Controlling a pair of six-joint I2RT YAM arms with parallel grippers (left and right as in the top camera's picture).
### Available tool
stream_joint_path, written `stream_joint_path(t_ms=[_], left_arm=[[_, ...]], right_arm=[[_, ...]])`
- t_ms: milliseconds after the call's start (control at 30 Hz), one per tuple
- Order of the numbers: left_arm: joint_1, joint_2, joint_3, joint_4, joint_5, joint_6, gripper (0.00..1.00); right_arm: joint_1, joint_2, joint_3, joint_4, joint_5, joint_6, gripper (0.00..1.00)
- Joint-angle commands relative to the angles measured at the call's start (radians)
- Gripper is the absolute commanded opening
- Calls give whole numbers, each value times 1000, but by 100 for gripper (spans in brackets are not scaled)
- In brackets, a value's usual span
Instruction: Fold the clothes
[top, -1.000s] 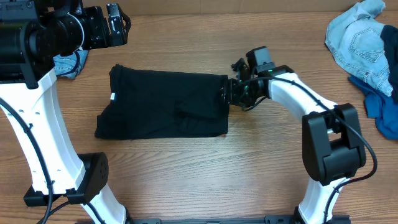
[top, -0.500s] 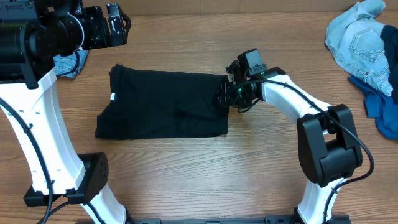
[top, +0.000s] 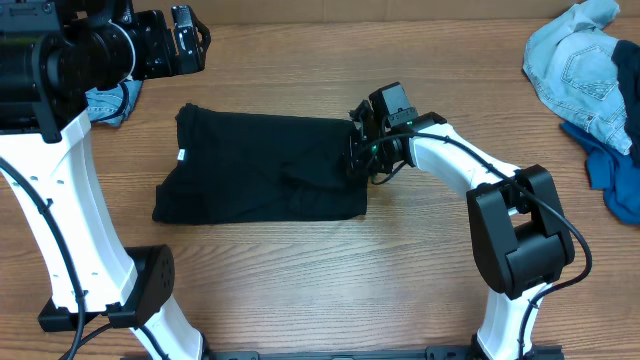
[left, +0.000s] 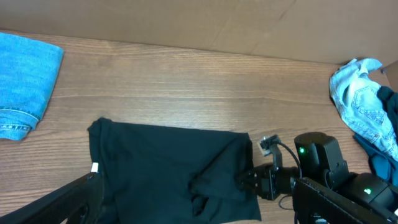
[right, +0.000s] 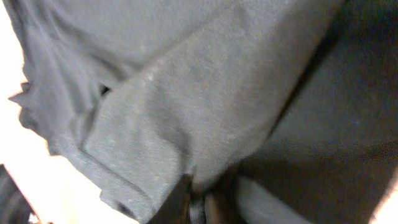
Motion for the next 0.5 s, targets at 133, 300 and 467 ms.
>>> stream_joint_path(t_ms=[133,300,467], left_arm=[[-8,-14,6,-1,11,19,100],[-8,-14,6,-1,11,19,100],[-8,-14,6,-1,11,19,100]], right_arm=[[3,6,106,41,-153,3,4],[4,7,121,217,-263,87,4],[14,7,121,417,-268,142,65]])
